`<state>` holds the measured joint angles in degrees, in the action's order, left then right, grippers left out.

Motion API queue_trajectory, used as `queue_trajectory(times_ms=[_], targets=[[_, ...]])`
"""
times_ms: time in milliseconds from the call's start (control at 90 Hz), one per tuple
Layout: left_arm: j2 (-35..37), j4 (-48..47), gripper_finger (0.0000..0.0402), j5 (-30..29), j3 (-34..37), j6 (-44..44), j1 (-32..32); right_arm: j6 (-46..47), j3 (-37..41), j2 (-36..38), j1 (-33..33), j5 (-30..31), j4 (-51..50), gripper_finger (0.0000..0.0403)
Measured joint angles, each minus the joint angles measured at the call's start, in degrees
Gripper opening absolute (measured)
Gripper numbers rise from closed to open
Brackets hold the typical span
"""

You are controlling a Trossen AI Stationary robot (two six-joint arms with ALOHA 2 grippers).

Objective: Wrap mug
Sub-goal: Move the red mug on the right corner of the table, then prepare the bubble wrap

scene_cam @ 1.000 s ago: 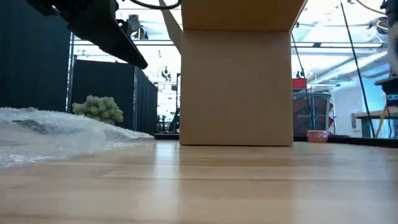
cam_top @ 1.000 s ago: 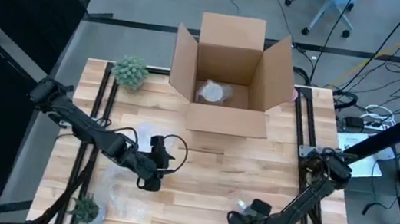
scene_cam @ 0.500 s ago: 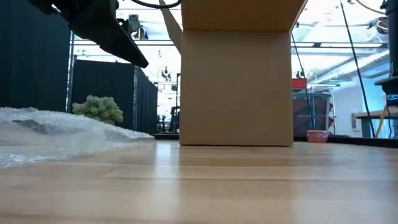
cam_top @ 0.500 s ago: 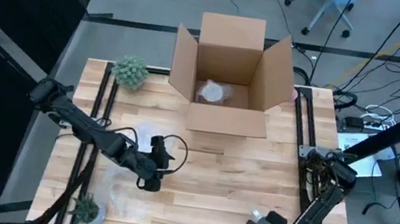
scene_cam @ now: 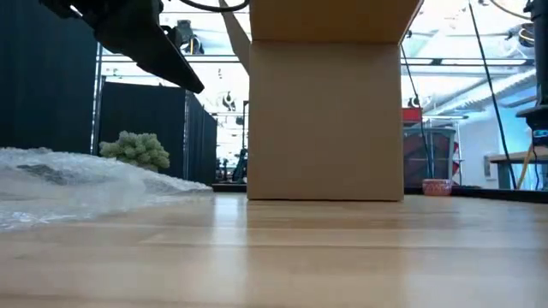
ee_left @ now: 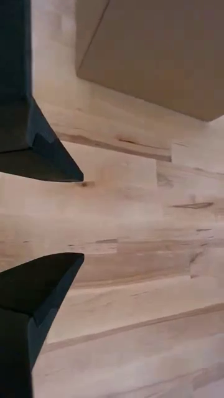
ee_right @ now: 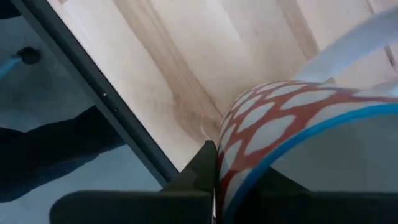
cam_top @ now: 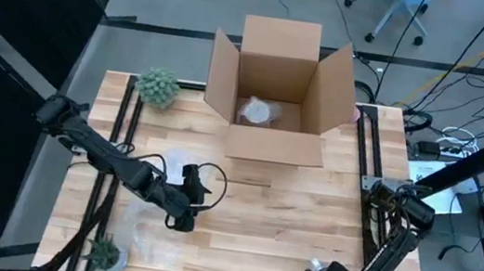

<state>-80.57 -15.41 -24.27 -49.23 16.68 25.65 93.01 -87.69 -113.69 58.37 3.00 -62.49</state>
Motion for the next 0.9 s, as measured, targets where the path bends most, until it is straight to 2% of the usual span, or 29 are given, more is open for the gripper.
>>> queue_trajectory(times_ms=[222,389,600,900], targets=[[0.0,0.0,0.0180,0.1,0.0,0.6,0.0,2.1,0.0,0.0,0.0,-0.2,1.0,0.0017],[0.0,0.0,0.0180,0.0,0.0,0.6,0.0,2.5,-0.2,0.7,-0.1,-1.8,0.6,0.0068],[0.0,-0.1,0.0180,0.0,0.0,0.7,0.0,3.6,-0.2,5.1,-0.1,-1.9,-3.9,0.0132],[0.0,-0.2,0.0180,0.0,0.0,0.7,0.0,5.6,-0.2,14.7,-0.1,1.9,-5.7,0.0183]])
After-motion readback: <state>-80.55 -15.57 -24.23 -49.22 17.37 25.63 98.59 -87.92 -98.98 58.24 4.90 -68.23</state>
